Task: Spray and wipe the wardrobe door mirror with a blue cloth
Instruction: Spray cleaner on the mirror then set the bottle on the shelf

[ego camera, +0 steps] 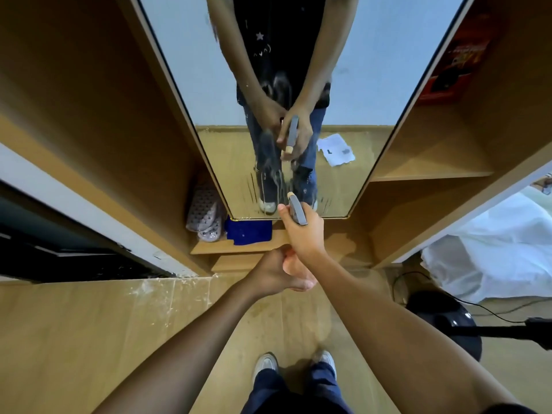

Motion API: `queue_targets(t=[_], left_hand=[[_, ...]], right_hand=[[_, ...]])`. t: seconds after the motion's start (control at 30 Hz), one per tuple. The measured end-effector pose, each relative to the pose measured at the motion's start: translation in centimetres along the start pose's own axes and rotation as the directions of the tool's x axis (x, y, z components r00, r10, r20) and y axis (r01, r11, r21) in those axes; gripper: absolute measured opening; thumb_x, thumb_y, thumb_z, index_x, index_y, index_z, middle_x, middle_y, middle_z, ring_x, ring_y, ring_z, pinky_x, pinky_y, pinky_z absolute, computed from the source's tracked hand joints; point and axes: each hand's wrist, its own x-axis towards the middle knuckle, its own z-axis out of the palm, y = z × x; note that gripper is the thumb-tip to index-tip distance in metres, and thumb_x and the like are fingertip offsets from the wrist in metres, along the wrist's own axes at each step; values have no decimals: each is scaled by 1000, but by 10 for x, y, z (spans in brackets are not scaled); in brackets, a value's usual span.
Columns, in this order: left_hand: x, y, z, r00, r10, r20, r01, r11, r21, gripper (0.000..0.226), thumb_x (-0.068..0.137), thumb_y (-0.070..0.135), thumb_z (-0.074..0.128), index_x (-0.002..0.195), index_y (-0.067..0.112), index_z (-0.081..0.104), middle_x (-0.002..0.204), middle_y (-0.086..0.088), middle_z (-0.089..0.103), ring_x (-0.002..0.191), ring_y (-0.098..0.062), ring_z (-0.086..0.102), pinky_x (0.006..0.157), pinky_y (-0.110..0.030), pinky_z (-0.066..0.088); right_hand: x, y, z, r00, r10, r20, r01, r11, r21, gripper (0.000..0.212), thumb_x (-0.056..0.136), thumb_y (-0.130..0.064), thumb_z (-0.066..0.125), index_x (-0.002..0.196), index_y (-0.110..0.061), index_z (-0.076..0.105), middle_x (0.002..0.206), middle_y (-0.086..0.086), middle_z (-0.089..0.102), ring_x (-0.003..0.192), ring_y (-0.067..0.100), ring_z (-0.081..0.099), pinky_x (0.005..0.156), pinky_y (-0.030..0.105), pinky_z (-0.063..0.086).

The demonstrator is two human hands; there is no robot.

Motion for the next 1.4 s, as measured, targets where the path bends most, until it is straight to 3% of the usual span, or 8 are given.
queue_targets(t=[0.17, 0.3, 0.53, 0.7, 0.9, 1.13, 1.3, 1.4], left_hand=[[-4, -9, -13, 1000, 15, 26, -15, 1000, 4, 50, 66, 15, 86, 98, 37, 54, 97, 17, 63, 91, 2, 60, 68, -12, 46], [-4, -20, -22, 999, 24, 33, -23, 1000, -7, 49, 66, 15, 86, 99, 34, 55, 96, 16, 64, 89, 2, 60, 67, -10, 45], [1, -46, -33, 998, 54, -29, -54, 999, -4, 60, 64, 21, 88, 116, 20, 56, 103, 12, 63, 99, -6, 58, 74, -16, 46], [-3, -66, -36, 992, 93, -87, -91, 996, 22, 53, 65, 14, 86, 105, 25, 54, 96, 16, 61, 89, 1, 57, 65, -6, 42], [1, -94, -21, 980, 140, -139, -134, 990, 48, 59, 66, 16, 86, 115, 21, 53, 103, 11, 62, 99, -8, 59, 76, -18, 47], [15, -128, -22, 965, 179, -189, -182, 983, 1, 63, 63, 13, 87, 115, 20, 53, 103, 10, 63, 102, -10, 60, 83, -20, 47], [24, -151, -28, 942, 235, -241, -225, 972, 68, 55, 62, 18, 87, 106, 28, 54, 101, 11, 65, 100, -9, 61, 82, -24, 50], [37, -166, -31, 928, 265, -261, -254, 964, 76, 57, 53, 33, 86, 101, 33, 55, 100, 10, 68, 99, -10, 64, 84, -30, 53]], right_hand=[[-2, 0, 21, 994, 11, -106, -18, 998, -60, 26, 96, -32, 60, 81, -10, 57, 65, -4, 55, 56, 8, 49, 49, 10, 40], [-2, 2, 33, 994, 20, -110, -29, 996, -82, 27, 96, -33, 60, 81, -11, 58, 68, 0, 58, 60, 11, 52, 58, 22, 46], [0, 12, 55, 997, -73, -32, 69, 993, -92, 22, 95, -36, 61, 80, -21, 54, 69, -3, 58, 61, 7, 50, 53, 16, 42], [-5, 26, 70, 989, -145, 2, 145, 989, -20, 20, 95, -30, 62, 89, -12, 57, 76, 3, 60, 64, 7, 51, 52, 10, 41], [-9, 49, 78, 973, -226, -47, 223, 973, -54, 27, 95, -31, 62, 85, -6, 57, 65, -4, 52, 53, 5, 44, 50, 10, 39], [1, 69, 101, 956, -279, -95, 268, 957, -107, 30, 95, -34, 61, 83, -6, 61, 65, 3, 58, 56, 13, 53, 59, 35, 53], [6, 85, 117, 930, -364, -48, 360, 930, -76, 24, 95, -31, 62, 89, -8, 61, 72, 4, 61, 60, 11, 54, 54, 19, 46], [13, 98, 123, 909, -415, -27, 412, 907, -87, 24, 92, -33, 64, 89, -9, 61, 77, 6, 65, 68, 16, 61, 57, 19, 46]])
